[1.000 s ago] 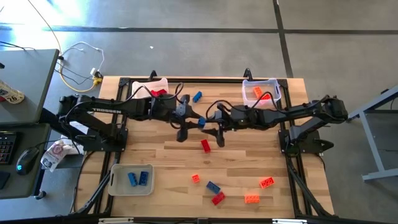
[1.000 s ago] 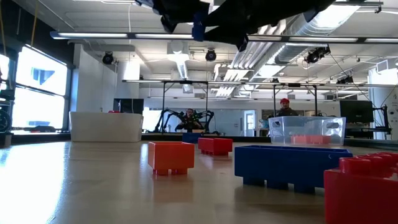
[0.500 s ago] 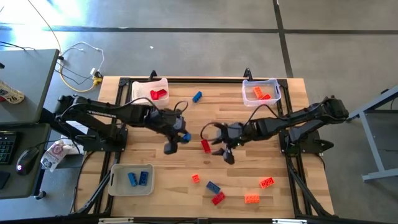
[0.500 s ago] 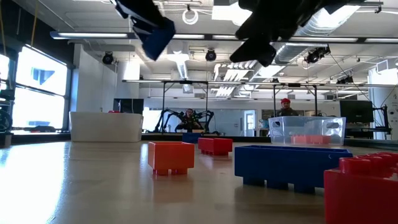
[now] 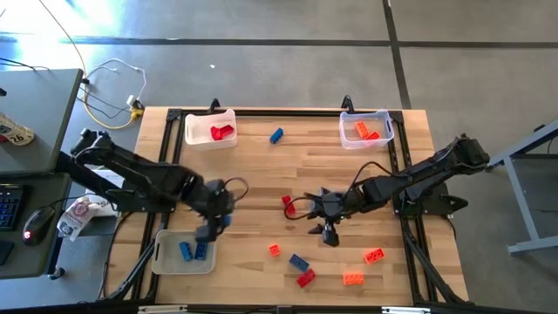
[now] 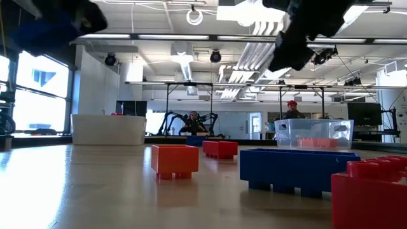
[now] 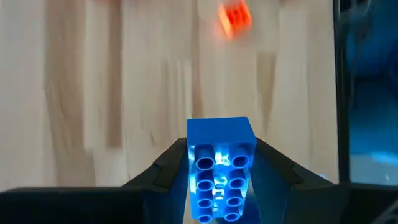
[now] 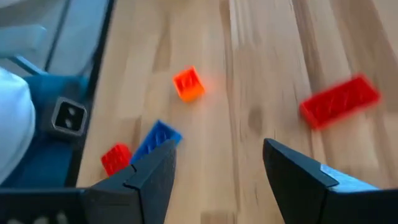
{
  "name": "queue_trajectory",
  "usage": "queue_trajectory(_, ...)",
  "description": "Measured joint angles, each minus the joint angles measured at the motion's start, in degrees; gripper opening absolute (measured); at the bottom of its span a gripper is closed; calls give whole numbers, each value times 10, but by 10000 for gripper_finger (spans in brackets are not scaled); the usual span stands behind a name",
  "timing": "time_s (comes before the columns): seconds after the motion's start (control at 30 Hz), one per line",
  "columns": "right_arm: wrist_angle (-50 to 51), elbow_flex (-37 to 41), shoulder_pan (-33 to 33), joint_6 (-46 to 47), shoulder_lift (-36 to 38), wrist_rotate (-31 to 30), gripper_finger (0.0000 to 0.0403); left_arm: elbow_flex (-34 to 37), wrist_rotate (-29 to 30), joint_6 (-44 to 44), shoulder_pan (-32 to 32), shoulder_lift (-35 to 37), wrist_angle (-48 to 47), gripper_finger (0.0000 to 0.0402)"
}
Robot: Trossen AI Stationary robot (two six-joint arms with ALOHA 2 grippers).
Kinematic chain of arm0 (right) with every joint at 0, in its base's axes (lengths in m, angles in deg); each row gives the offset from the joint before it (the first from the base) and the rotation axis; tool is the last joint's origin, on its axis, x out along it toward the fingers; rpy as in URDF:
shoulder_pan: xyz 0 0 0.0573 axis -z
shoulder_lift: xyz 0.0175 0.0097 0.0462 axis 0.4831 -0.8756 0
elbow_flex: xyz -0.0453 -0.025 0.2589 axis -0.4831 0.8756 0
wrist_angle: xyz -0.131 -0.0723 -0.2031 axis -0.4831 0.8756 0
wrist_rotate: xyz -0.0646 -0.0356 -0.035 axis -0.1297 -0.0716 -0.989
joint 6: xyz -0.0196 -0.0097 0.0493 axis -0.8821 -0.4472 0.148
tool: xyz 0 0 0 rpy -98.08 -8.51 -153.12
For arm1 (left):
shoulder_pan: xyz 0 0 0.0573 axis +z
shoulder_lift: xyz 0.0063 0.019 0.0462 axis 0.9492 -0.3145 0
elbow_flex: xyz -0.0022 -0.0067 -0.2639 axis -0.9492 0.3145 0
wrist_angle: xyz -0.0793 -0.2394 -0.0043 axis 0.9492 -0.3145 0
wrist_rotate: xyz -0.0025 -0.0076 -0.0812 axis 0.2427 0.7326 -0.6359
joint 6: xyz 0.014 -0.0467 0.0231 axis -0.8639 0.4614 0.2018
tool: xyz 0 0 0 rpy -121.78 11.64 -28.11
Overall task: Sort & place blocks by color
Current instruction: Put the blue game piece into the gray bin
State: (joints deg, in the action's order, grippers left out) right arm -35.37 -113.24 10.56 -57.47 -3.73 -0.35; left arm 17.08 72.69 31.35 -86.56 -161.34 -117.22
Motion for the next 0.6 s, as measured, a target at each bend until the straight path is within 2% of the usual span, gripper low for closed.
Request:
queue_trajectory(0.27, 98, 0, -37, 76, 0, 0, 225, 0, 9, 115, -102, -2, -69, 114)
queue_trajectory(0.6, 132, 0, -103, 147, 0, -17, 225, 0, 7, 204, -185, -22, -67, 113)
